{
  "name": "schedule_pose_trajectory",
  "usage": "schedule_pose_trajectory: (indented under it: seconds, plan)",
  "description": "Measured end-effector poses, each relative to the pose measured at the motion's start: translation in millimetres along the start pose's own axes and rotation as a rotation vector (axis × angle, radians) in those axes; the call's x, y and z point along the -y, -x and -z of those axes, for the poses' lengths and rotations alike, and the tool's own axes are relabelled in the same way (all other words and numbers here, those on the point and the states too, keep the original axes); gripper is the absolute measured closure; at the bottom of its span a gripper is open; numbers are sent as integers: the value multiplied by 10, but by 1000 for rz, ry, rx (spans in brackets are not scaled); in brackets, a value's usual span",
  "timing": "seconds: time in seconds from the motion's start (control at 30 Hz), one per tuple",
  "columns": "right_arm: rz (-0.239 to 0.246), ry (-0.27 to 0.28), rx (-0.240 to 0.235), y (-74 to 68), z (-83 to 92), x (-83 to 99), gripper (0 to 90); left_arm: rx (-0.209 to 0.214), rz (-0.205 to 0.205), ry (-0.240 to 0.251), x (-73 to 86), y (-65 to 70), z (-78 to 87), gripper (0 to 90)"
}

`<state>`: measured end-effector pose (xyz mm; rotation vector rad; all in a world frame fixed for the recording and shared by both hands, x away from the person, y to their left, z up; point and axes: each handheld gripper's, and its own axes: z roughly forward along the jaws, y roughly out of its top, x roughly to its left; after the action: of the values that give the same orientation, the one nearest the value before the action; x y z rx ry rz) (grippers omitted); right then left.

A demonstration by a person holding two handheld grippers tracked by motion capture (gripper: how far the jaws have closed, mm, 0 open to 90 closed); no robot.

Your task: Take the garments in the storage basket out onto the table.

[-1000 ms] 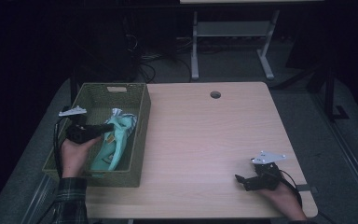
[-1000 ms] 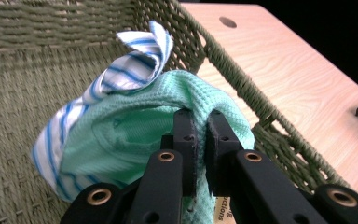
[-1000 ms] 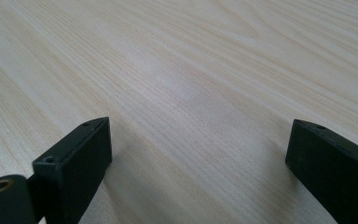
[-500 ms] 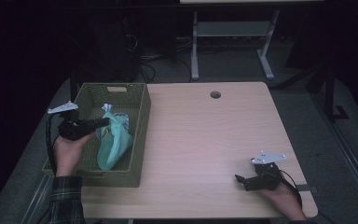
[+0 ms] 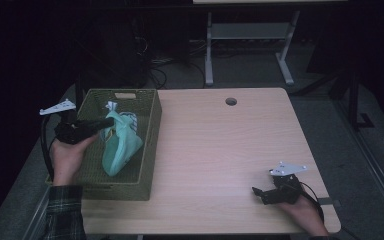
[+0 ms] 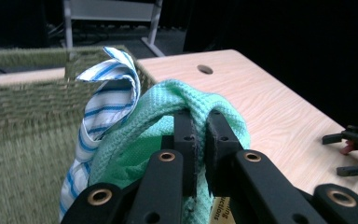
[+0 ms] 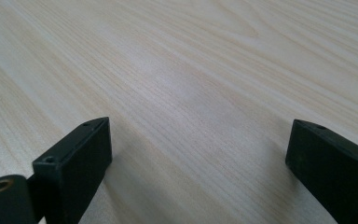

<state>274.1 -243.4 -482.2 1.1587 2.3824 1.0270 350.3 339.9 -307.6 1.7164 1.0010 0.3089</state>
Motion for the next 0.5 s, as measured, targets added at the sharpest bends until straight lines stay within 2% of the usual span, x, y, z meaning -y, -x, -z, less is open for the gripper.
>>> schedule_pose_trajectory:
  seconds: [0.5]
  plan:
    - [-1, 1, 0, 0, 0, 0, 65, 32, -69, 39, -333, 272, 35, 843]
